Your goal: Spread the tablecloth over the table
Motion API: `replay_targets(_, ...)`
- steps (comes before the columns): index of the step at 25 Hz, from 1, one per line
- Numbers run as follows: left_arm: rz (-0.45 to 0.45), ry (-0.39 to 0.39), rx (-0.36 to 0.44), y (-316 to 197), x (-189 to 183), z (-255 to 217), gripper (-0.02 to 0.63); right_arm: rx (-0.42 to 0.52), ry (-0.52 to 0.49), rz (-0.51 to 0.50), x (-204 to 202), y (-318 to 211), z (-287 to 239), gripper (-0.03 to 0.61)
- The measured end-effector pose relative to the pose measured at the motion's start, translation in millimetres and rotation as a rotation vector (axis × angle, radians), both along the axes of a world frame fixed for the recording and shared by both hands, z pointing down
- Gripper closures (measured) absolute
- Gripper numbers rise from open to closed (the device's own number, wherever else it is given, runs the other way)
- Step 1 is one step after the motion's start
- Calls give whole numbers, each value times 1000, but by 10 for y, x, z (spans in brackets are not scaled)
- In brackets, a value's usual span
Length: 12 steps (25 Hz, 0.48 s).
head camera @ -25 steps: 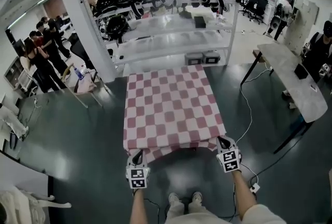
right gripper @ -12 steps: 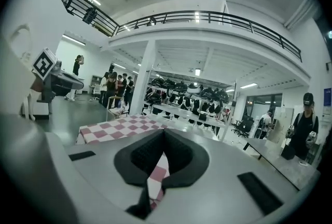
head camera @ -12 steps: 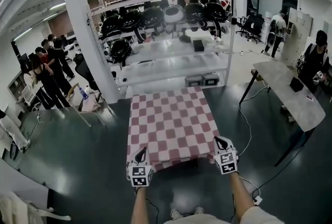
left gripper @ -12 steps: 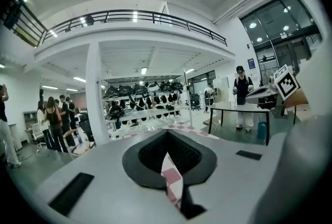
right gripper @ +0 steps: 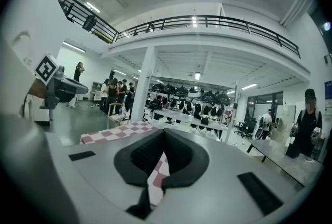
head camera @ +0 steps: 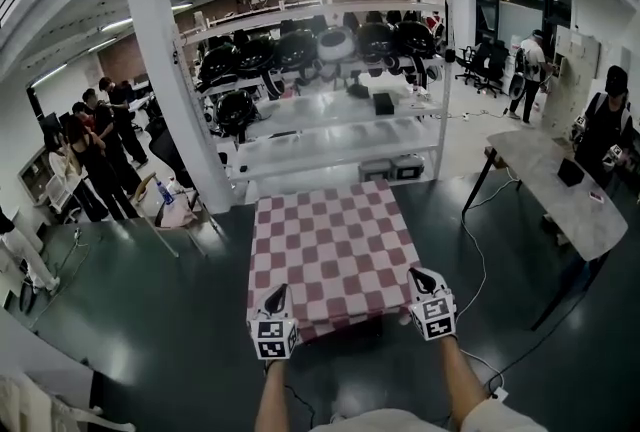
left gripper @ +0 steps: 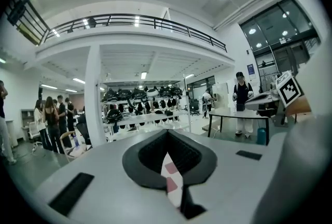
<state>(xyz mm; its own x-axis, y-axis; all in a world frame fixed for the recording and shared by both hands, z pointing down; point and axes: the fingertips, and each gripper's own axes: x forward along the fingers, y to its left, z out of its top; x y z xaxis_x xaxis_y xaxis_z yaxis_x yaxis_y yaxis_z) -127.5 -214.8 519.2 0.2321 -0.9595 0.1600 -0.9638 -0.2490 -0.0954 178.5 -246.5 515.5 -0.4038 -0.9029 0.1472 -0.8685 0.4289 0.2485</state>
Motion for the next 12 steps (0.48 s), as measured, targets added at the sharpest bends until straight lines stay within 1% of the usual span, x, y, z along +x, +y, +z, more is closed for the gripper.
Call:
replay_targets(6,-1,14,-4,-35,-19,50,588,10,1,-21,-135,-30,-8,565)
replay_targets(12,-5,20,-7,-77,-40,51,588,-12,-6,-15,-155,-67,68,565)
